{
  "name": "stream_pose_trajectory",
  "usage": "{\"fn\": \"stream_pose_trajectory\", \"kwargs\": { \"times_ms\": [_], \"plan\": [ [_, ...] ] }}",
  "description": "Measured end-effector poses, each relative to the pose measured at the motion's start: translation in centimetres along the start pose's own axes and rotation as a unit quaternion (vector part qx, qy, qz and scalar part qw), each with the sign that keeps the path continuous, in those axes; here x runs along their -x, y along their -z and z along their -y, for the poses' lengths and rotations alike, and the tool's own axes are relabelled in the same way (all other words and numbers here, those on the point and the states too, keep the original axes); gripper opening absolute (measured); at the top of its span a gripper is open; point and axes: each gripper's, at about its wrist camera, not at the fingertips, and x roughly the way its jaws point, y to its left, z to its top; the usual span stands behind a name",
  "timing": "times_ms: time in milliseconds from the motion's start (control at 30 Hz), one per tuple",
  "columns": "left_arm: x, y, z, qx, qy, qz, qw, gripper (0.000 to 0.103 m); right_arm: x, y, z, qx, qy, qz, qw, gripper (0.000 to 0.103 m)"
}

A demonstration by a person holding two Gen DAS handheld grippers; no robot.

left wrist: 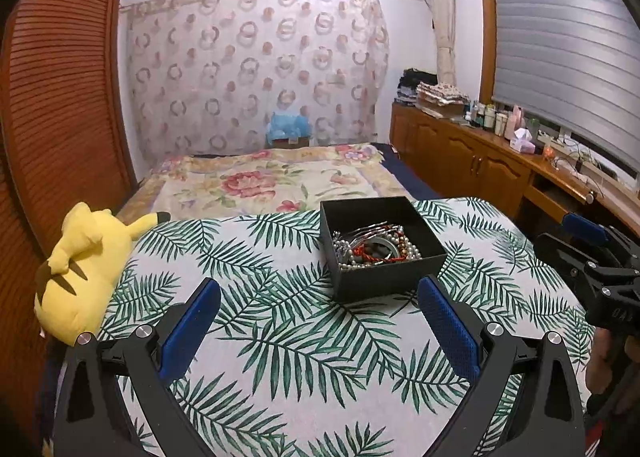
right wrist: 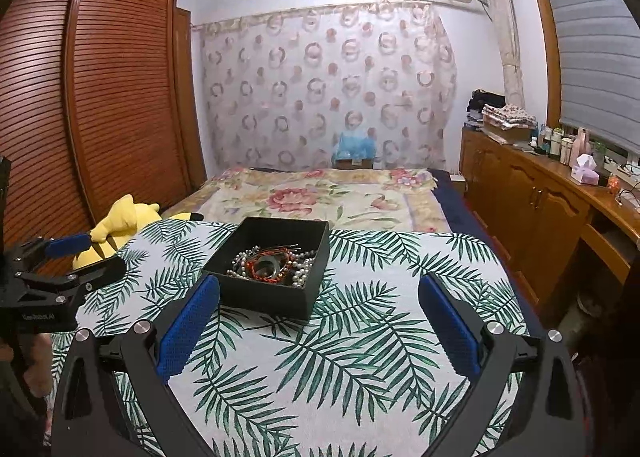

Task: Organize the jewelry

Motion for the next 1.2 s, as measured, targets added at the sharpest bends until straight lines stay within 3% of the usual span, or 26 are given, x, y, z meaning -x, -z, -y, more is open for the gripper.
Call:
{"fn": "stream_pose_trajectory", "kwargs": {
  "times_ms": [1200],
  "plan": [
    [0.47, 0.26, 0.13, -0.002, 0.000, 0.000, 1.0000, 0.095, 0.35, 0.23, 0.01, 0.000, 0.000, 0.000, 1.000, 0.100]
  ]
}}
